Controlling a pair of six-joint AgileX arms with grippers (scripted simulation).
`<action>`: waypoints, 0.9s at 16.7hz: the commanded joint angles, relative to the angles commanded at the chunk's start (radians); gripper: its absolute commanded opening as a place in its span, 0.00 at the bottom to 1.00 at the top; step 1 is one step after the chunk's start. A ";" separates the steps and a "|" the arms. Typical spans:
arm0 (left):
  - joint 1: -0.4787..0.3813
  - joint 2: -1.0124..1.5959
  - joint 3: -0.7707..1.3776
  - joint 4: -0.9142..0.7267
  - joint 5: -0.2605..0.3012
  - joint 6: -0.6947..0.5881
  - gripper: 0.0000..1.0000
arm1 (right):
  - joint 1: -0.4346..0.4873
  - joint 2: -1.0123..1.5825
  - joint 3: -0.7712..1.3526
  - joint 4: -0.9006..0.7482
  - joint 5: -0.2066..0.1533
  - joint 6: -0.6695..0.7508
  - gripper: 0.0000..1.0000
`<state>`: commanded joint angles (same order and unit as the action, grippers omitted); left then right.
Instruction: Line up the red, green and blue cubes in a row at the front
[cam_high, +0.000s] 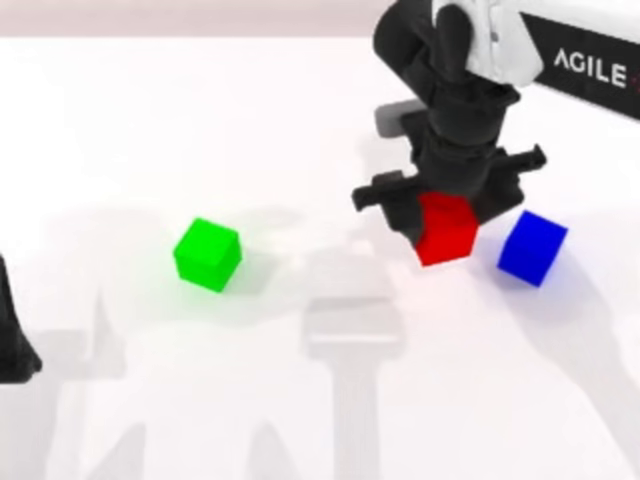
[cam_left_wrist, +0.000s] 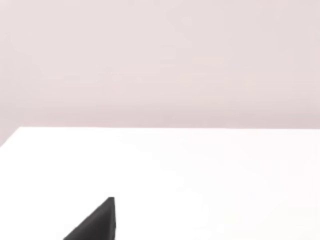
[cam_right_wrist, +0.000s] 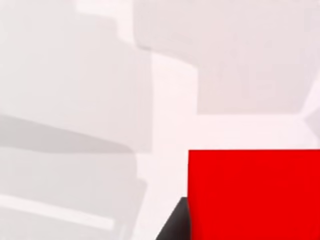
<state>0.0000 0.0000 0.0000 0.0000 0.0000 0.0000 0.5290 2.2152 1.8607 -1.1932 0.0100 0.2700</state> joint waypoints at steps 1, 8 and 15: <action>0.000 0.000 0.000 0.000 0.000 0.000 1.00 | 0.000 -0.002 0.002 -0.003 0.000 0.000 0.00; 0.000 0.000 0.000 0.000 0.000 0.000 1.00 | 0.050 0.016 0.030 -0.018 0.001 0.073 0.00; 0.000 0.000 0.000 0.000 0.000 0.000 1.00 | 0.317 0.065 0.139 -0.101 0.008 0.503 0.00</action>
<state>0.0000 0.0000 0.0000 0.0000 0.0000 0.0000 0.8461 2.2802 2.0001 -1.2946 0.0182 0.7728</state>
